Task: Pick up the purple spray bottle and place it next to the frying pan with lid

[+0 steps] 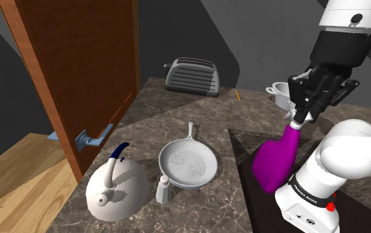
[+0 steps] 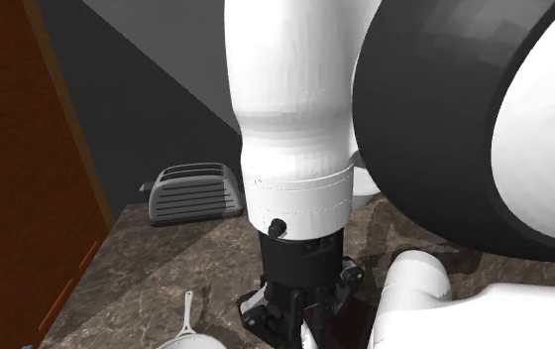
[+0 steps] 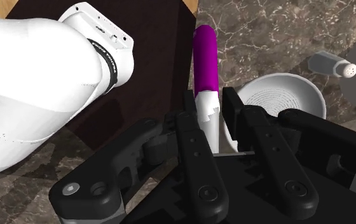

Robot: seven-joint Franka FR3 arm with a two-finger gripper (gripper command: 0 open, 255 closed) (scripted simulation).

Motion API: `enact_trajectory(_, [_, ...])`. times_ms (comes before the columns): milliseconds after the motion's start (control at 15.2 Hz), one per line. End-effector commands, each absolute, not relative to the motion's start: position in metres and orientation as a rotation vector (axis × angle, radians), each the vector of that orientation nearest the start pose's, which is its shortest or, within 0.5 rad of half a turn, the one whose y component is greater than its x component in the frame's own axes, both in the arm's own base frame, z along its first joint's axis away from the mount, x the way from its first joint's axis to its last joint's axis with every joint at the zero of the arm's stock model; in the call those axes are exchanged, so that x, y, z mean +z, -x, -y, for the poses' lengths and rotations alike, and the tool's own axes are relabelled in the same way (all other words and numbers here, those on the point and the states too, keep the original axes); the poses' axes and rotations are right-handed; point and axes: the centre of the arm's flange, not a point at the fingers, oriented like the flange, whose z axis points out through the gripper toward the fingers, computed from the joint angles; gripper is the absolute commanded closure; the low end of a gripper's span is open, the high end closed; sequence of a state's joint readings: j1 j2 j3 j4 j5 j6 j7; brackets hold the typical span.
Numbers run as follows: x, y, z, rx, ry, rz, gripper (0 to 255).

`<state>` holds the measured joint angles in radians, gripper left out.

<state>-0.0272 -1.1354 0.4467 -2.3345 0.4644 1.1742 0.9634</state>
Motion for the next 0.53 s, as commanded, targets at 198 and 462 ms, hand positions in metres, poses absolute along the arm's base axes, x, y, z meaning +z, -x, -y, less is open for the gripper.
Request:
enact_trajectory(198, [0.58,-0.137,-0.207,0.155,2.999,-0.999,255])
enact_trajectory(462, [0.559,-0.137,-0.207,0.155,2.999,-0.999,255])
